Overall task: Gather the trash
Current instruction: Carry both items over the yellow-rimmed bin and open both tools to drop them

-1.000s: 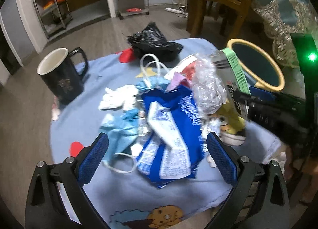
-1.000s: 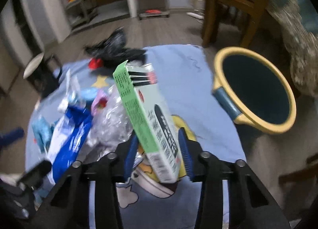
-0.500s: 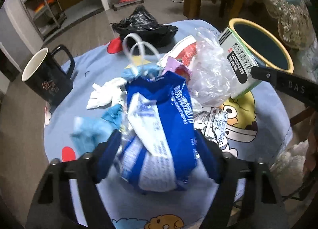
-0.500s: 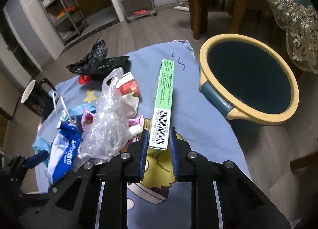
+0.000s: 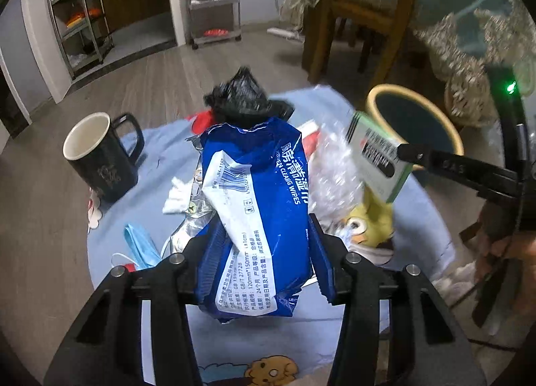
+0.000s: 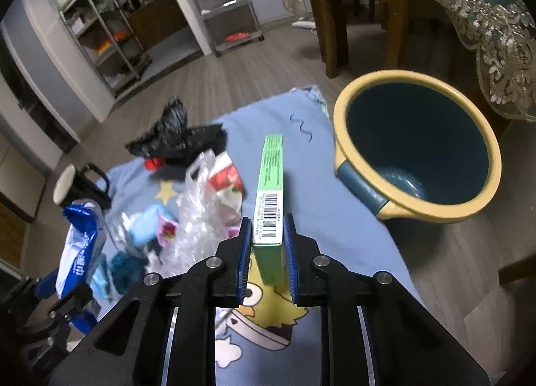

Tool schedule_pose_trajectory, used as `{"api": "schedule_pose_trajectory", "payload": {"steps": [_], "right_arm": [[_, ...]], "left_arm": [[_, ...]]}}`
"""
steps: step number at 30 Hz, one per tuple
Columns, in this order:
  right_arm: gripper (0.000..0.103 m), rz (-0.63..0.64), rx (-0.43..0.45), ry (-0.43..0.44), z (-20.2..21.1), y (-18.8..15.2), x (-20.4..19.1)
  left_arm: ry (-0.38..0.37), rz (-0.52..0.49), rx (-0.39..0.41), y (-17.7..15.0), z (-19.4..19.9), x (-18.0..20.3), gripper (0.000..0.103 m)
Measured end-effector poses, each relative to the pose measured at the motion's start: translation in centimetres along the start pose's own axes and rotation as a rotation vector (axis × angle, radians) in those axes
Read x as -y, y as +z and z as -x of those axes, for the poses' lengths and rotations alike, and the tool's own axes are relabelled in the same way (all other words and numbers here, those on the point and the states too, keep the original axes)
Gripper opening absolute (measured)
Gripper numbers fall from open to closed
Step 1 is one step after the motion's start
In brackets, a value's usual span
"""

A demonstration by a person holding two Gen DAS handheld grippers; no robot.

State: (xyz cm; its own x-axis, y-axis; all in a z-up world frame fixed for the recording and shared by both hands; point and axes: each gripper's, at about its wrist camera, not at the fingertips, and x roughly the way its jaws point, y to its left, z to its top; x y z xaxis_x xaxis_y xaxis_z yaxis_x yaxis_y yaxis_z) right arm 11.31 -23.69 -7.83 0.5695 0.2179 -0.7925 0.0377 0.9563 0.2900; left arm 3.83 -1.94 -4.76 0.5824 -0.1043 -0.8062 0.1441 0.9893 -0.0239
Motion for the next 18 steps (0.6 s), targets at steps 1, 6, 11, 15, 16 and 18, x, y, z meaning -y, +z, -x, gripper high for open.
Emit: {"api": "schedule_pose_trajectory", "payload": {"steps": [1,6,11,15,16,18], "right_arm": [[0.02,-0.017,0.007,0.015,0.5,0.3,0.2],[0.02,-0.059,0.026,0.064,2.6,2.4,1.4],[0.02,-0.066,0.047,0.121,5.2,5.2,2.6],[0.02,-0.016,0.098,0.087,7.1,7.3,3.6],[0.019,-0.008,0.12,0.073,7.7,7.9,4.1],[0.02,-0.005,0.158,0.043,8.6,8.7,5.2]], "left_arm": [[-0.008,0.001,0.013,0.3,0.5,0.1,0.048],[-0.04,0.002,0.06,1.6,2.3,0.7,0.048],[-0.092,0.004,0.082,3.8,3.4,1.8,0.048],[-0.126,-0.037,0.106,5.7,4.2,4.0,0.048],[-0.134,-0.046,0.109,6.1,4.2,4.5,0.048],[-0.148,-0.07,0.111,7.0,4.1,5.8,0.048]]}}
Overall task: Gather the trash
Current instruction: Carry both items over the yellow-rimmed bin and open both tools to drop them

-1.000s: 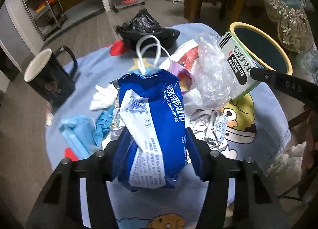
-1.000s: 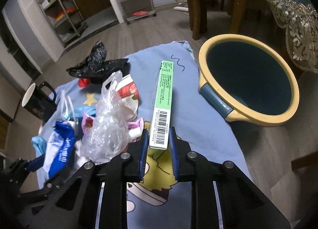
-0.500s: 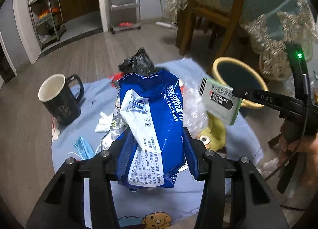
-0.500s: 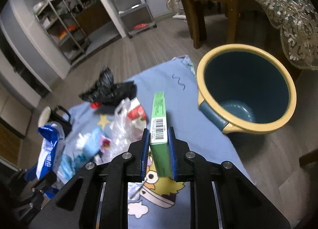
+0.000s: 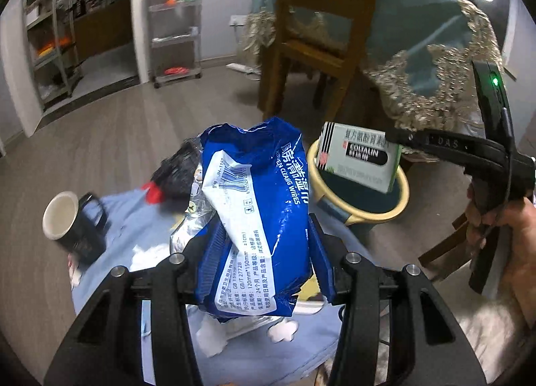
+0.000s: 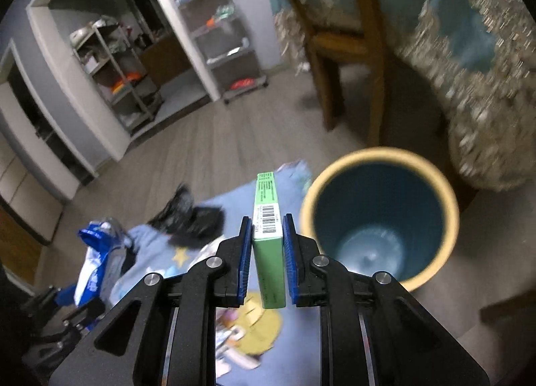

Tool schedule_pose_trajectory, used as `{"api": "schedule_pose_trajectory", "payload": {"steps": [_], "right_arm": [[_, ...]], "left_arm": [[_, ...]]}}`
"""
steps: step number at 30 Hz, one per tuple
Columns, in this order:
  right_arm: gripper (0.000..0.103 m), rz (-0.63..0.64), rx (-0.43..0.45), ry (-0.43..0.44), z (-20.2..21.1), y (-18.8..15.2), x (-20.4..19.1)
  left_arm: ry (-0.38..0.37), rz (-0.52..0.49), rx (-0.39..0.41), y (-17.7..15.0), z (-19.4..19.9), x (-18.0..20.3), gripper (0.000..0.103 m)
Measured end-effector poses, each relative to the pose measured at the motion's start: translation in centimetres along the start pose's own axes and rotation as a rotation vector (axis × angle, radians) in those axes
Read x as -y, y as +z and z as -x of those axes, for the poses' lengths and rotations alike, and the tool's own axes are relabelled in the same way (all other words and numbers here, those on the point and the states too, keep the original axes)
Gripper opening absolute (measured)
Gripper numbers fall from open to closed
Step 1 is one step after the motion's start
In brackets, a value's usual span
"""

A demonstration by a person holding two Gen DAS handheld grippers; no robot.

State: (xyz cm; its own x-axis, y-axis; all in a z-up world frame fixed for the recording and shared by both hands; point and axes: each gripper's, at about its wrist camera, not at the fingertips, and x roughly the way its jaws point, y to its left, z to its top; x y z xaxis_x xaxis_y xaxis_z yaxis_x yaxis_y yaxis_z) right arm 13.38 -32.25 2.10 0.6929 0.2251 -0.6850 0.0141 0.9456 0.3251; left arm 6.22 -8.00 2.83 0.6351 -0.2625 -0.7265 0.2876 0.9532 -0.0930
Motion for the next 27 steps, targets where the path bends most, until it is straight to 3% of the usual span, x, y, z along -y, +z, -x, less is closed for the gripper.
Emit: {"api": "schedule_pose_trajectory", "payload": {"steps": [4,10,21,27], "right_arm": [[0.019,0.0,0.065,-0.079,0.9,1.1,2.9],[0.02,-0.104,0.098,-0.144,1.0,2.0,8.1],[0.02,-0.303,0.013,-0.25,-2.3,1.4,15.8],[0.02,-0.425,-0.023,-0.268,-2.8,0.2,18.6]], "left_arm": [[-0.037,-0.037,-0.005,2.1,-1.3,2.7,0.048],[-0.087,-0.106,-0.028,4.5,-4.1,7.0,0.048],[-0.213,-0.187,-0.108,6.7,-11.5,14.0,0.048],[-0.236,-0.226,-0.139,6.7,-15.0,17.0,0.048]]}}
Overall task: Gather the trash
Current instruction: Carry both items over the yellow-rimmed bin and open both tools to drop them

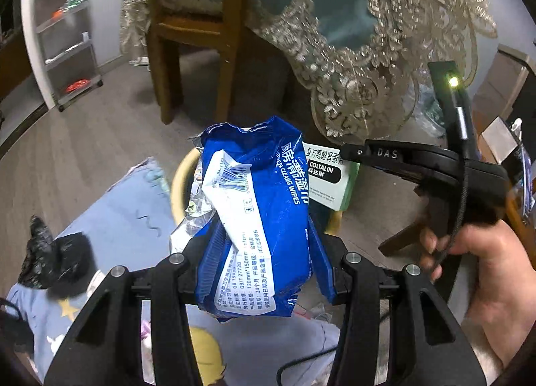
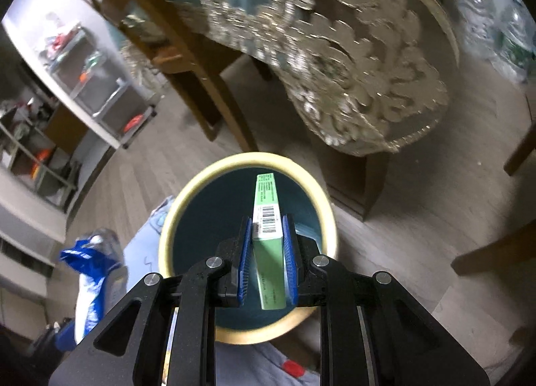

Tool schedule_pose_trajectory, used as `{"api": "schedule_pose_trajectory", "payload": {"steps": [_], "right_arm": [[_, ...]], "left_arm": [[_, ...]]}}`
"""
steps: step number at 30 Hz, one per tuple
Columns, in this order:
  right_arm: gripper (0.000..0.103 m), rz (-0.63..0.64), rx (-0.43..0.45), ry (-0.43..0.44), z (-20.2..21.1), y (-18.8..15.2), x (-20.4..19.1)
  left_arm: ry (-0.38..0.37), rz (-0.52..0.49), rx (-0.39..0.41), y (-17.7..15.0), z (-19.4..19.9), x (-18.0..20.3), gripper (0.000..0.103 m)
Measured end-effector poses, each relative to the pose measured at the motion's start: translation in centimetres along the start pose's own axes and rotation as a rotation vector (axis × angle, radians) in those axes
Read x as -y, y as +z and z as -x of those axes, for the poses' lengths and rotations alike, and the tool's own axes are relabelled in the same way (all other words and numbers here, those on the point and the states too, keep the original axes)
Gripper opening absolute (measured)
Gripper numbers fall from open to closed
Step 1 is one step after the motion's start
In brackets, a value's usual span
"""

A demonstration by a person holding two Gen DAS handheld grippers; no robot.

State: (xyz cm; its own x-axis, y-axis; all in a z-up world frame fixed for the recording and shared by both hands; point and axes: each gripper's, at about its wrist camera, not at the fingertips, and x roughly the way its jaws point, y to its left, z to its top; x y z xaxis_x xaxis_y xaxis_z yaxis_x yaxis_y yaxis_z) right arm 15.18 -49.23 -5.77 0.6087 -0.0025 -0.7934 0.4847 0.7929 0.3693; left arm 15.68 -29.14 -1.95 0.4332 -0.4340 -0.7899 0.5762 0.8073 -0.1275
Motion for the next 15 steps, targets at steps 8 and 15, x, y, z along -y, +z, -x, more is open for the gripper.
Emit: {"api": "schedule_pose_trajectory", "payload": {"steps": [8,15], "right_arm": [[0.02,-0.045,-0.017,0.021,-0.3,-0.3,0.8],[0.039,-0.007,-0.004,0.058,-0.2,0.0,-0.4]], "left_arm": [[0.031,-0.03,-0.038,1.0,-4.3,0.4,0.05],[0.058,0.023,-0.001,1.0,-3.9,-1.3,0.078]]}}
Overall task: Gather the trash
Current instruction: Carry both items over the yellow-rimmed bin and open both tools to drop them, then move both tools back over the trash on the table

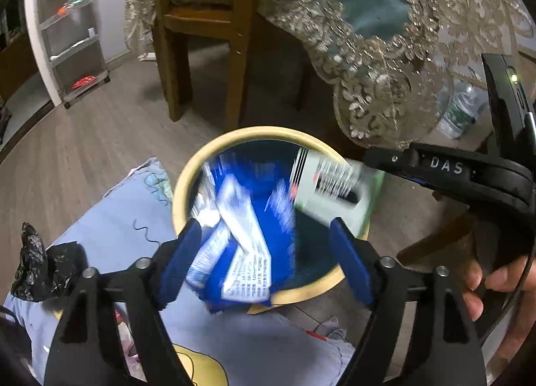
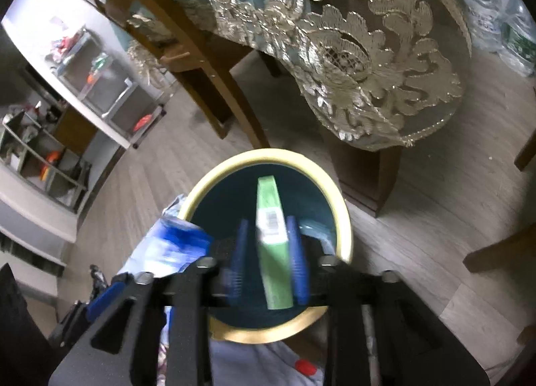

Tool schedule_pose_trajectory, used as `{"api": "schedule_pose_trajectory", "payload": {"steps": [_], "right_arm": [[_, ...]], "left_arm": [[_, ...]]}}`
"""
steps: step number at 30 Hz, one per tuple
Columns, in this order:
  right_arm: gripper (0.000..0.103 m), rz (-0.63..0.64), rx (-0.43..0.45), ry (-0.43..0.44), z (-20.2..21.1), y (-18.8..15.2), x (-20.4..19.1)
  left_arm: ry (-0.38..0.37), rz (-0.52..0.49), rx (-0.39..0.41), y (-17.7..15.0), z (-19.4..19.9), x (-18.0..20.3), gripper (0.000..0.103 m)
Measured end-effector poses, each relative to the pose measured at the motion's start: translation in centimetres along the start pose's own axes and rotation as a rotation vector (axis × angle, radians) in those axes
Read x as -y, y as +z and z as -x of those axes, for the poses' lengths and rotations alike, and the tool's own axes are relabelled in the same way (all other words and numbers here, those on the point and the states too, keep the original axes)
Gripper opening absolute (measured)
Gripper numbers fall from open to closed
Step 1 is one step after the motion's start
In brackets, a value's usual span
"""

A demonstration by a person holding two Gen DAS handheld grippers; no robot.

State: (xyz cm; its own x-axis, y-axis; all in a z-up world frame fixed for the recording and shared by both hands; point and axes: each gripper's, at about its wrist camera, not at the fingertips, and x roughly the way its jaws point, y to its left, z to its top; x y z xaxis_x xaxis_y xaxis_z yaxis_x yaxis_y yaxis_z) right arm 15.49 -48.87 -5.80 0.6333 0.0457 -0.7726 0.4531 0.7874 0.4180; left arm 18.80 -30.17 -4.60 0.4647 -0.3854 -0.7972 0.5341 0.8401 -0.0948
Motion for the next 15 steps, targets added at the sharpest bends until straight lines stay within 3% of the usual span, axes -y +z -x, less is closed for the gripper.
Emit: {"api": "schedule_pose_trajectory", "payload": {"steps": [2,6,8,15], "right_arm": [[0.056,-0.008,0.012,0.006,0.3,0.1,0.0],[0.064,0.001,0.029,0.014,0.8,0.2,-0.4],[0.083,0.025,0.044,0.02,1.3,0.1,-0.9],[0.093,0.144,0.097,0.047,4.1,-1.1,-4.4]], "left_arm": [[0.009,0.013,0.003,-0.3,0.4,-0.6,0.082],[0.023,0.037,0.014,-1.1,2.2,-1.6,0.087],[0.033,0.046,0.028,-1.6,3.5,-2.1,0.09],[0.104,0.106,0.084,-4.0,9.5,-5.0,0.097]]}}
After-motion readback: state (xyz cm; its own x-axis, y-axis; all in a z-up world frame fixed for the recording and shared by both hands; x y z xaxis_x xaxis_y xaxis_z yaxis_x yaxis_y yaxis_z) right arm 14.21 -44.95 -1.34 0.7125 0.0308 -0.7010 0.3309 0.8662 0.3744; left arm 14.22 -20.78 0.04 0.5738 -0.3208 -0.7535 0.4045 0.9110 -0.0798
